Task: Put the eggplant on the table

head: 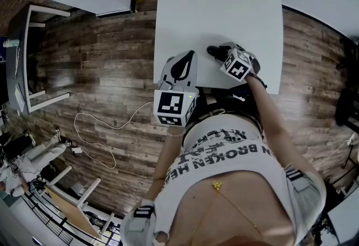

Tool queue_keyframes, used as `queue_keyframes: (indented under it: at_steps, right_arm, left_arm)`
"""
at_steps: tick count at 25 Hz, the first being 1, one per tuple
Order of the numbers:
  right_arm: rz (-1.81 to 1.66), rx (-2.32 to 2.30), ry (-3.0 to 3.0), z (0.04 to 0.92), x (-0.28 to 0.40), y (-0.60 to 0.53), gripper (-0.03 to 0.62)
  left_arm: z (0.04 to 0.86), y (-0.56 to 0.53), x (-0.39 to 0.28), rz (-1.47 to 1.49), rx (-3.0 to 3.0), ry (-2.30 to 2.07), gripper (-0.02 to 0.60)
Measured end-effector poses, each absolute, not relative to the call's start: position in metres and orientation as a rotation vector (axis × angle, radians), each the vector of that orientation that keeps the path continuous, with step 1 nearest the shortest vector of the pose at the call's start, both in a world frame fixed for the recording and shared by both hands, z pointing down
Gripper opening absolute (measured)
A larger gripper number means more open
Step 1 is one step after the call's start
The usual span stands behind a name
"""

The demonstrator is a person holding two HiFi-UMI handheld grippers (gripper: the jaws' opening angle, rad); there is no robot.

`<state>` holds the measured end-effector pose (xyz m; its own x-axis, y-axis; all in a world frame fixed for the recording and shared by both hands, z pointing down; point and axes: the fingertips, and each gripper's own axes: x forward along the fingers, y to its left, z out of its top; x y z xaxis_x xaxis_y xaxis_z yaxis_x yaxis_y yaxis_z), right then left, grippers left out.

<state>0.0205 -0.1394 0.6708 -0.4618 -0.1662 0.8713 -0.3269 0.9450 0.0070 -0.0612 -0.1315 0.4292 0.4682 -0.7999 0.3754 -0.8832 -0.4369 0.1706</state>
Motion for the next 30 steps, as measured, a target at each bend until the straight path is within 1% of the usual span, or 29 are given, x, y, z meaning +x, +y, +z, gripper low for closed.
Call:
queue_keyframes:
  at_steps: [17,30]
  right_arm:
    - [0.247,0.325,-2.043,0.6767,0.0169,-0.1389,0.204]
    - [0.321,0.266,-2.075,0.6778,0.0193,-0.1306,0.245]
  left_arm:
    - [0.4325,-0.1321,-0.0670,0.336,2.375,-1.426,0.005]
    - [0.4320,-0.1323,-0.0648,0.333,2.383,-1.418,0.005]
